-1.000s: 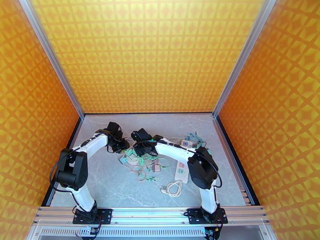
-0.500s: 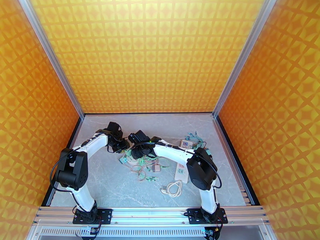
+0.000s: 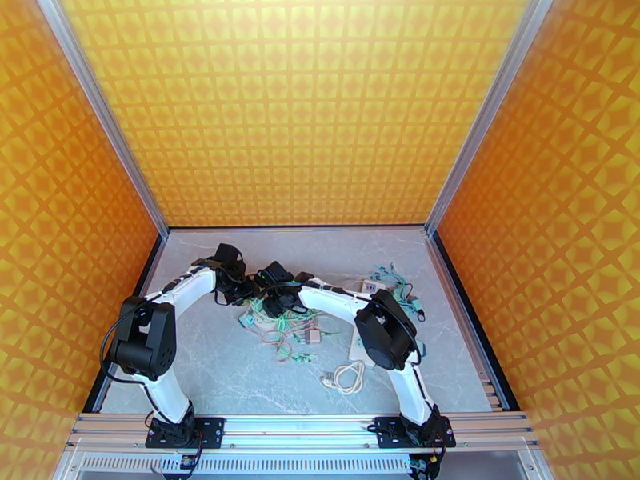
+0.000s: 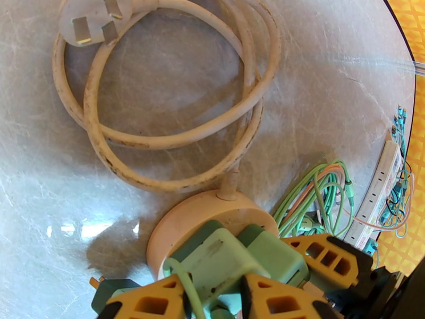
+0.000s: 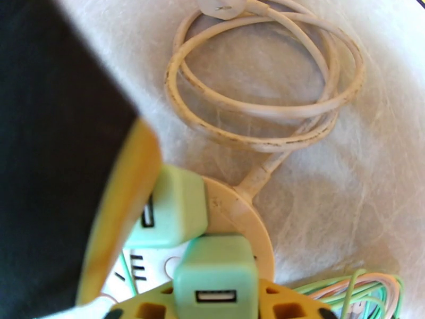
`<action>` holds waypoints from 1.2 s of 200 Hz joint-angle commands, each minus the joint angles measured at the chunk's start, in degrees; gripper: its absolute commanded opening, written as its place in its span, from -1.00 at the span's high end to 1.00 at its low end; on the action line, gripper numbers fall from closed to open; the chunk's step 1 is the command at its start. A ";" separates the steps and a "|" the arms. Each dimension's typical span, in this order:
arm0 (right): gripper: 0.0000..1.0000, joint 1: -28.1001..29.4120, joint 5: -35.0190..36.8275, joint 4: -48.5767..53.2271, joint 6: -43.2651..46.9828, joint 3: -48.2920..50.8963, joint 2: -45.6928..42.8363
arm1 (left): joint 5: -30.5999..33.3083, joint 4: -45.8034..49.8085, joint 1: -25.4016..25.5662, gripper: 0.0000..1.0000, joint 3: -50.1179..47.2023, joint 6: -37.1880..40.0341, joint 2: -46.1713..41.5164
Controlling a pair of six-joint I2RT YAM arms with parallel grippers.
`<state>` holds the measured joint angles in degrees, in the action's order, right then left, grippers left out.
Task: Pull the plug off the socket
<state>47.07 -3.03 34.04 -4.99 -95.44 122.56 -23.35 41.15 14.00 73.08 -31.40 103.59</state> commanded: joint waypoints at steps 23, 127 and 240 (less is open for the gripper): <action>0.69 1.66 0.32 -1.02 0.92 -0.54 -2.62 | 4.29 7.12 2.19 0.46 -4.14 0.50 7.64; 0.75 4.11 -0.73 -3.62 -0.80 2.99 -4.69 | 4.89 6.58 2.61 0.51 -5.20 0.55 7.47; 0.73 -2.39 -6.40 -5.98 -3.93 3.86 -6.57 | 5.88 5.46 4.01 0.52 -7.27 0.13 7.31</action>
<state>43.86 -9.56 31.00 -7.88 -90.72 119.77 -22.46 36.62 16.03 71.50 -31.05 103.66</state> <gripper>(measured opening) 0.285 0.246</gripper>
